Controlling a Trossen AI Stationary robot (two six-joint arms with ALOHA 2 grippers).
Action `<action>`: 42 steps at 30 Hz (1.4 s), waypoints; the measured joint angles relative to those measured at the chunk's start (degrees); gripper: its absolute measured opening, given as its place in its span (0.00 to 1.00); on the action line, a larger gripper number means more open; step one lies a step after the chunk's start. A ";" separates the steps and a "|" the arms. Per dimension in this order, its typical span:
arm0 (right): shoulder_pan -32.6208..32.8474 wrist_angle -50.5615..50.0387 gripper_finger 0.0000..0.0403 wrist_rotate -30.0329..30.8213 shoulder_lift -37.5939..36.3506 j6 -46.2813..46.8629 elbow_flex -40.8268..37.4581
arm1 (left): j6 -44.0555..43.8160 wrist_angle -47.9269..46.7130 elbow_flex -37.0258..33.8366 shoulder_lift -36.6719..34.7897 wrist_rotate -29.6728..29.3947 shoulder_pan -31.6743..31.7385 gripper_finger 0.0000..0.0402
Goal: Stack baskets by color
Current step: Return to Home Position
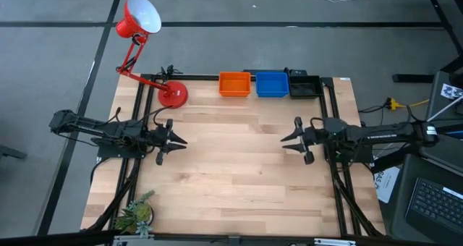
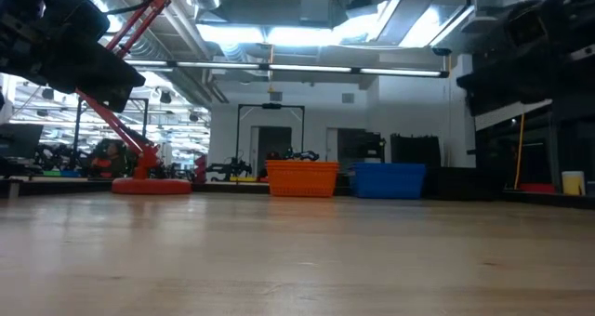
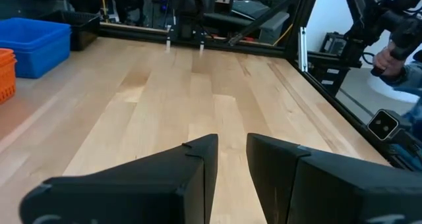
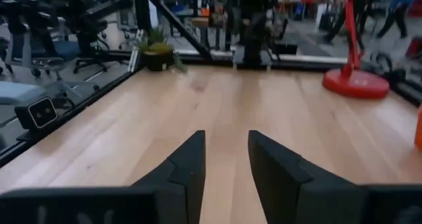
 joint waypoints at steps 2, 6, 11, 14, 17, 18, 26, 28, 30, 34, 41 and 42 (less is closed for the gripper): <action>0.14 -0.09 0.29 0.02 -1.50 -1.49 0.00 | 0.00 0.00 0.00 0.00 0.00 0.00 0.18; 0.14 -0.54 0.29 0.04 -4.20 0.09 0.00 | 0.00 -0.01 0.00 0.00 0.00 0.00 0.18; 0.23 -9.88 0.29 -2.87 -10.37 5.84 0.02 | 0.00 -0.02 0.00 0.00 -0.02 0.00 0.18; 0.84 -16.47 0.29 -3.02 -15.38 7.27 0.02 | 0.00 0.00 0.00 0.00 -0.04 0.00 0.18; 1.67 -20.67 0.29 -2.99 -20.43 7.86 0.02 | 0.00 -0.01 0.00 0.00 -0.04 0.00 0.18; 2.04 -20.46 0.29 -2.99 -21.69 8.55 0.02 | 0.00 -0.01 0.00 0.00 -0.04 0.00 0.18; 5.71 -20.51 0.29 -2.93 -29.61 8.82 0.02 | 0.00 -0.02 0.00 0.02 -0.05 0.00 0.18; 6.31 -20.51 0.29 -2.94 -30.65 8.50 0.02 | 0.00 -0.02 0.00 0.02 -0.05 0.00 0.18; 6.64 -20.24 0.29 -2.94 -30.71 6.21 0.04 | 0.00 -0.02 0.00 0.02 -0.06 0.00 0.18; 6.74 -20.32 0.29 -2.95 -30.36 4.45 0.04 | 0.00 -0.02 0.00 0.02 -0.06 0.00 0.18; 6.72 -20.40 0.29 -2.93 -30.38 4.43 0.04 | 0.00 -0.02 0.00 0.02 -0.04 0.00 0.18; 6.72 -20.40 0.29 -2.93 -30.38 4.40 0.04 | 0.00 -0.02 0.00 0.02 -0.06 0.00 0.18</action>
